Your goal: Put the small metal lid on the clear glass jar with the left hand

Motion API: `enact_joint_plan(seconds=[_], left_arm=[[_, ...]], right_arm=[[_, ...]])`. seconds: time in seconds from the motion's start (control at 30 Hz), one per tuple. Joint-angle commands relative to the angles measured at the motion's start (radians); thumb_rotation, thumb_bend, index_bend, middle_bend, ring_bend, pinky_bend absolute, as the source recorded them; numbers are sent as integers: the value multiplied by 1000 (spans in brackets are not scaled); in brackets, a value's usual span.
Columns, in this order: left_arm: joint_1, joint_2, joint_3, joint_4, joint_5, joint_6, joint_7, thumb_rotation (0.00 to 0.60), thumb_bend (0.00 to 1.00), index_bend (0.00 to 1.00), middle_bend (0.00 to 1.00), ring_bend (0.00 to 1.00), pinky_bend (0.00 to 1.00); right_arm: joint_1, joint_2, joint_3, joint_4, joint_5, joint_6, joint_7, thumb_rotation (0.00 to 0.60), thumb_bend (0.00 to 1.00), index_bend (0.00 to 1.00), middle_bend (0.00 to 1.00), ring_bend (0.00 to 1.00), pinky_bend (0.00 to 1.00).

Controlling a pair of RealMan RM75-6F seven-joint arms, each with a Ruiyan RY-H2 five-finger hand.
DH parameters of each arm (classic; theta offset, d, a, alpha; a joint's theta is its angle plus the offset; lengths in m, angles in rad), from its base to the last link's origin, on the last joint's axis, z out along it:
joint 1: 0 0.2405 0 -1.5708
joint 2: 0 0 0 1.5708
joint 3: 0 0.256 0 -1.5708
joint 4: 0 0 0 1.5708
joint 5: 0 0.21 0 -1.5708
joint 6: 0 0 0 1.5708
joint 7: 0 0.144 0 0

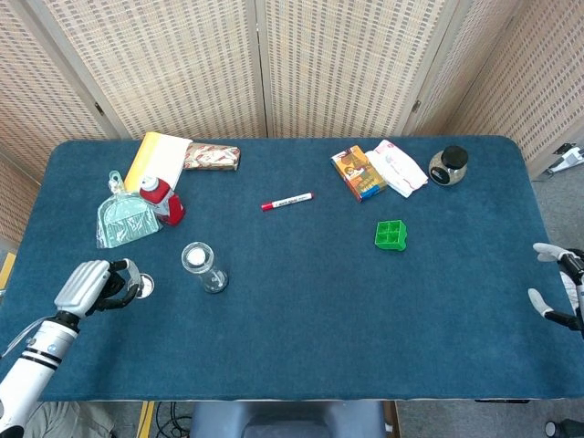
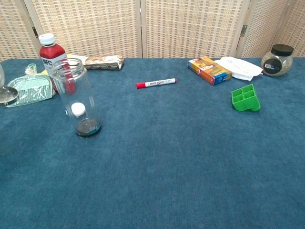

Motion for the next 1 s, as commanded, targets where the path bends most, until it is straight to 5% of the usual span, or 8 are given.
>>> enact_joint_plan(seconds=[0.03, 0.3, 1.0], left_arm=[[-19, 54, -34, -61, -1, -6, -65, 600, 454, 647, 989, 960, 969], [-59, 103, -88, -119, -2, -29, -186, 600, 457, 646, 990, 960, 969], [-186, 17, -125, -87, -82, -151, -133, 600, 458, 637, 989, 958, 969]], right_arm=[[3, 5, 2, -2, 0, -3, 0, 600, 285, 262, 335, 222, 320], [5, 17, 12, -15, 7, 3, -13, 600, 282, 262, 335, 221, 320], [-3, 30, 16, -28, 26, 4, -19, 600, 278, 262, 335, 221, 320]])
